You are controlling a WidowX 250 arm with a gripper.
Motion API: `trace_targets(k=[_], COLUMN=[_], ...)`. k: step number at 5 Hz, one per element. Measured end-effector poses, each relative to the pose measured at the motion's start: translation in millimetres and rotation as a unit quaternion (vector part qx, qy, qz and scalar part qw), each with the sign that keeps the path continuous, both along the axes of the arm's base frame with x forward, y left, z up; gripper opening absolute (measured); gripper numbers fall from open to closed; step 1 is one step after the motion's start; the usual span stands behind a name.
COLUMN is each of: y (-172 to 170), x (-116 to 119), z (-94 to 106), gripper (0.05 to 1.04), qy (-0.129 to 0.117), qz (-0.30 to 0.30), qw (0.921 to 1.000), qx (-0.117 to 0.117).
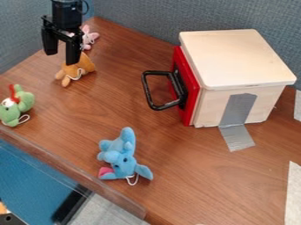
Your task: Move the orange doll the the right bottom corner of the table
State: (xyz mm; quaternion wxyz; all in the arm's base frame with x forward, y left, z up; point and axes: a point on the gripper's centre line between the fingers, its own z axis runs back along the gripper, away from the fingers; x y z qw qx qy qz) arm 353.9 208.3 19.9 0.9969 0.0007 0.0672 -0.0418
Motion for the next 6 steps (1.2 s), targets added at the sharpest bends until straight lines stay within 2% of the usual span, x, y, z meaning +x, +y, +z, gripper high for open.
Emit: trace_targets(k=[1, 2, 3, 4, 5, 6], y=[-8.0, -7.4, -8.0, -4.7, -13.9, -40.2], x=[0.7, 3.3, 5.7, 5.5, 4.7, 9.2], z=[-17.8, -22.2, -26.1, -28.3, -24.1, 3.4], gripper=[1.000, 1.000, 0.945, 0.662, 0.443, 0.372], qy=[0.028, 0.048, 0.064, 0.056, 0.014, -0.039], qz=[-0.016, -0.007, 0.019, 0.015, -0.013, -0.059], qw=[0.9995, 0.9987, 0.9970, 0.9977, 0.9991, 0.9968], qx=[-0.006, -0.015, -0.039, -0.035, -0.038, -0.037])
